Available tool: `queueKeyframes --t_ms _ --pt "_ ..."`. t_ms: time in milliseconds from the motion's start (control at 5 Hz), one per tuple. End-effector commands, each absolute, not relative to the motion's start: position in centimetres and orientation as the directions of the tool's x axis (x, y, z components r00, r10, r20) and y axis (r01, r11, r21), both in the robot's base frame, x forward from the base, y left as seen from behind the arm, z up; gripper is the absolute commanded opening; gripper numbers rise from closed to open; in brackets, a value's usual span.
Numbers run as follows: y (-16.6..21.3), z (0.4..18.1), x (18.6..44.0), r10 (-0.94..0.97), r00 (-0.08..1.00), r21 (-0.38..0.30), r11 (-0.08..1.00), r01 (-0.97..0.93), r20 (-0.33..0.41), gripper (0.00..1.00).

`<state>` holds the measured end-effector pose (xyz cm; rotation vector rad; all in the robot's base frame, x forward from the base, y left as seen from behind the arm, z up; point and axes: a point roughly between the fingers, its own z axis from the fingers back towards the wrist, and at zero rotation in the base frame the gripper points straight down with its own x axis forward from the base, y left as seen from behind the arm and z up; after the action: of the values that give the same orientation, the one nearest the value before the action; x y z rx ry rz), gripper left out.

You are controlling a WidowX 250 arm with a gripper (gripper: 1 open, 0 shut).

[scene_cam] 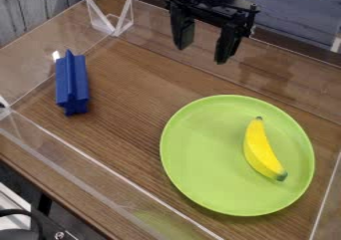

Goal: Remove the banana from inside the green plate and put it on the table

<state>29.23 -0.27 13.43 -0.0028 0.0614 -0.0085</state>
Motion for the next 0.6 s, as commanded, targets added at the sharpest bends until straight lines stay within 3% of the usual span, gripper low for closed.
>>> queueKeyframes --t_ms 0,400 --pt "-1.7 12.6 28.8 0.054 0.996 -0.016 0.998 -0.055 -0.064 1.0" --pt "-6.9 10.9 27.4 0.203 0.979 -0.065 0.977 -0.203 -0.004 1.0"
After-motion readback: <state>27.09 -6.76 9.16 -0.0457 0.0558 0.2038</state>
